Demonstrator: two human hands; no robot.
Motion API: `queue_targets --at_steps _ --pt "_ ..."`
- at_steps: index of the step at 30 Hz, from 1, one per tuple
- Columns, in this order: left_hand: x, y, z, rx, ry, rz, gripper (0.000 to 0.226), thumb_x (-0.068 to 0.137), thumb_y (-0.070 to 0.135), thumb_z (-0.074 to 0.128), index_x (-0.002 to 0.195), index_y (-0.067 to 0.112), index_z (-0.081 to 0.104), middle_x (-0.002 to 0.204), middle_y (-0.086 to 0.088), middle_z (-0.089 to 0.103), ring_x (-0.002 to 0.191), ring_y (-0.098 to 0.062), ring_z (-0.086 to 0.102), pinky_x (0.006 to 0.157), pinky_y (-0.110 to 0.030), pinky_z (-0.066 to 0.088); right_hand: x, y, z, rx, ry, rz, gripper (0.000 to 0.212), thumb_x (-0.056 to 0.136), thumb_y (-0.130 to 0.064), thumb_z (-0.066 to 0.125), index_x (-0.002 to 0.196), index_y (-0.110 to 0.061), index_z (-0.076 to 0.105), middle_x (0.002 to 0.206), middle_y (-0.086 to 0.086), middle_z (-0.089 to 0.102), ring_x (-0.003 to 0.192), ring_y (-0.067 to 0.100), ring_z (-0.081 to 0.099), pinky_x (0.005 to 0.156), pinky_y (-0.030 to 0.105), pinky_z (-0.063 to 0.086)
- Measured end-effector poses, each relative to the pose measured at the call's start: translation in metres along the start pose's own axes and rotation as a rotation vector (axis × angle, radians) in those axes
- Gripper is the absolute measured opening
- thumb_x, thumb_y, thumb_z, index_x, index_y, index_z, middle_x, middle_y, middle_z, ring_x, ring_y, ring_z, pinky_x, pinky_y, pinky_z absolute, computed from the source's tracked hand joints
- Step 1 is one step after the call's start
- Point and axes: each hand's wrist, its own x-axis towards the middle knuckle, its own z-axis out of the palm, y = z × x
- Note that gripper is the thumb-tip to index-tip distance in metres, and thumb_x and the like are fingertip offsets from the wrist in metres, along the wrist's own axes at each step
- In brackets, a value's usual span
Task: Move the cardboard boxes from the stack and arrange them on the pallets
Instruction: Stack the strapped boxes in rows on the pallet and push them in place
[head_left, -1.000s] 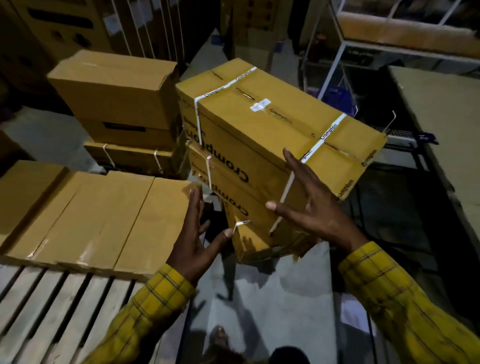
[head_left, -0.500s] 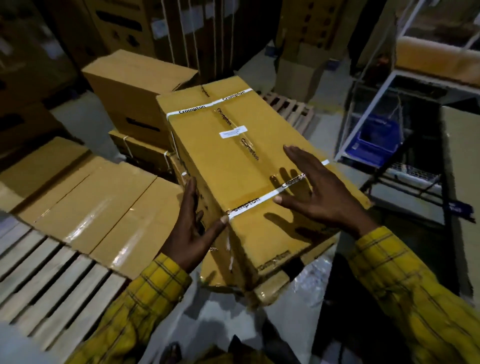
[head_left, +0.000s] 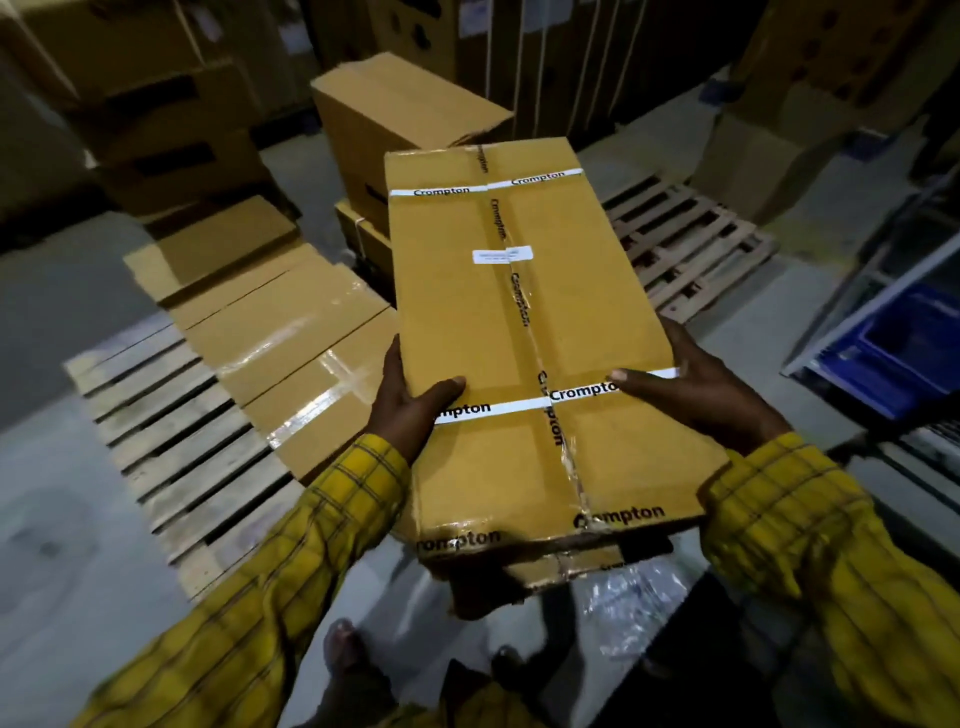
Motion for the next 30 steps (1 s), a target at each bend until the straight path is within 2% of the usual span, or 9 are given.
queue_targets --at_steps 6,9,12,14,16,17,22,27,30 --pt "-0.013 0.025 -0.032 0.048 0.062 0.043 0.082 0.086 0.013 0.080 0.154 0.025 0.035 0.116 0.015 0.059 0.095 0.007 0.057 0.063 -0.004 0.048 -0.010 -0.037 0.012 0.066 -0.009 -0.072 0.089 0.078 -0.046 0.088 0.148 -0.061 0.036 0.126 -0.028 0.066 0.106 -0.004 0.068 0.086 0.026 0.057" --pt "-0.025 0.041 -0.081 0.044 0.097 0.102 0.085 0.084 0.017 0.081 0.154 0.025 0.033 0.125 0.010 0.059 0.100 0.005 0.057 0.067 -0.007 0.050 -0.010 -0.078 0.033 0.051 -0.039 -0.158 0.090 0.077 -0.046 0.089 0.147 -0.064 0.035 0.128 -0.029 0.066 0.109 -0.003 0.067 0.086 0.028 0.057" --pt "-0.037 0.051 -0.146 0.048 0.172 0.163 0.088 0.084 0.019 0.081 0.155 0.028 0.031 0.120 0.020 0.056 0.100 0.008 0.056 0.066 -0.003 0.049 -0.004 -0.131 0.075 0.027 -0.069 -0.271 0.090 0.078 -0.042 0.088 0.149 -0.060 0.035 0.125 -0.038 0.062 0.110 -0.010 0.064 0.084 0.018 0.056" --pt "-0.047 0.053 -0.195 0.053 0.239 0.186 0.088 0.083 0.020 0.081 0.154 0.029 0.030 0.119 0.020 0.055 0.100 0.007 0.055 0.064 0.000 0.047 0.003 -0.164 0.113 0.019 -0.112 -0.319 0.093 0.077 -0.045 0.090 0.150 -0.059 0.034 0.134 -0.029 0.062 0.118 0.000 0.064 0.094 0.031 0.058" --pt "-0.059 0.048 -0.247 0.060 0.288 0.205 0.091 0.082 0.022 0.083 0.156 0.028 0.031 0.125 0.011 0.056 0.103 0.005 0.056 0.068 -0.005 0.050 0.011 -0.191 0.160 0.024 -0.165 -0.342 0.097 0.072 -0.052 0.093 0.149 -0.061 0.034 0.138 -0.019 0.063 0.123 0.011 0.064 0.100 0.047 0.056" --pt "-0.064 0.045 -0.270 0.062 0.302 0.203 0.093 0.081 0.023 0.084 0.156 0.028 0.030 0.129 0.008 0.056 0.105 0.004 0.056 0.072 -0.009 0.050 0.011 -0.202 0.182 0.032 -0.187 -0.338 0.099 0.071 -0.054 0.093 0.149 -0.062 0.033 0.139 -0.019 0.063 0.124 0.012 0.064 0.101 0.047 0.055" --pt "-0.094 0.008 -0.404 0.048 0.390 0.134 0.096 0.074 0.026 0.088 0.153 0.030 0.034 0.127 0.008 0.059 0.108 -0.003 0.060 0.086 -0.029 0.053 0.010 -0.250 0.326 0.068 -0.328 -0.342 0.097 0.076 -0.042 0.091 0.151 -0.060 0.032 0.134 -0.030 0.061 0.118 -0.004 0.063 0.091 0.023 0.054" --pt "-0.107 -0.048 -0.510 0.063 0.450 0.019 0.098 0.074 0.023 0.090 0.154 0.029 0.035 0.129 0.006 0.060 0.109 -0.014 0.063 0.091 -0.037 0.053 0.022 -0.264 0.459 0.117 -0.448 -0.263 0.101 0.071 -0.041 0.096 0.149 -0.059 0.035 0.131 -0.016 0.069 0.118 0.012 0.068 0.094 0.039 0.058" --pt "-0.106 -0.070 -0.554 0.078 0.477 -0.047 0.099 0.074 0.022 0.090 0.155 0.029 0.034 0.133 0.002 0.058 0.113 -0.023 0.060 0.096 -0.040 0.051 0.027 -0.271 0.513 0.110 -0.467 -0.198 0.100 0.071 -0.044 0.095 0.147 -0.061 0.033 0.125 -0.019 0.069 0.111 0.008 0.069 0.087 0.030 0.058"
